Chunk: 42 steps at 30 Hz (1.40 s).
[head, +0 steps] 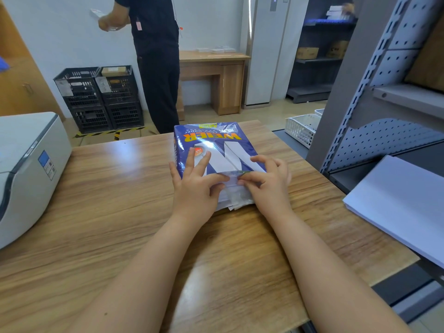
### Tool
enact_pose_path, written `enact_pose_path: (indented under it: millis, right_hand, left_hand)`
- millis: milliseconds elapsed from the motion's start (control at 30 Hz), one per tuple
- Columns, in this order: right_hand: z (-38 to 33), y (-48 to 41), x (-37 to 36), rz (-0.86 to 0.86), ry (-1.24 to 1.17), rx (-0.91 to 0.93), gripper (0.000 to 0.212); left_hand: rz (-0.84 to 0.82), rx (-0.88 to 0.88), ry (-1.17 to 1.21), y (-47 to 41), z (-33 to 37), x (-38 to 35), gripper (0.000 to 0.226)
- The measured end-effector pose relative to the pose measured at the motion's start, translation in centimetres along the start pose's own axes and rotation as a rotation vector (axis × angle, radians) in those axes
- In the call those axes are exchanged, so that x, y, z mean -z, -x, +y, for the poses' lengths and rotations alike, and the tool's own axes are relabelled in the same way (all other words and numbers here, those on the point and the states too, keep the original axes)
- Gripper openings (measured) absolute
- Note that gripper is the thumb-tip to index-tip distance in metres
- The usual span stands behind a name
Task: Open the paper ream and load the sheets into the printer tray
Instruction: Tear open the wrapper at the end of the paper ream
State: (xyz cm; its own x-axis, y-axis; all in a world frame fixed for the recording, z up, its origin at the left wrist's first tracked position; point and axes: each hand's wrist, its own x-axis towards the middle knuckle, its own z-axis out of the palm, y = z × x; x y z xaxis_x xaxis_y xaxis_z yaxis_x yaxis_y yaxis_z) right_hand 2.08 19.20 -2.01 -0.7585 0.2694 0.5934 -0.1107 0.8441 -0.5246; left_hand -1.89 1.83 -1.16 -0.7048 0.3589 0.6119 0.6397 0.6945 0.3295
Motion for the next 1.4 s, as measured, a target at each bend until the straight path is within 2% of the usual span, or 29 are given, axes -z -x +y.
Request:
enact_pose_path:
  millis: [733,1133,1400]
  right_hand:
    - [0.11,0.01,-0.11,0.011,0.019,0.026,0.007]
    - [-0.22,0.17,0.03,0.076,0.11,0.121,0.009]
    - [-0.06,0.26,0.37,0.073,0.213,0.245,0.015]
  left_hand:
    - [-0.031,0.033,0.05,-0.06,0.05,0.08,0.02]
    - [0.019,0.005,0.031,-0.08,0.04,-0.08,0.014]
    - [0.057,-0.104,-0.066,0.01,-0.53,-0.24,0.019]
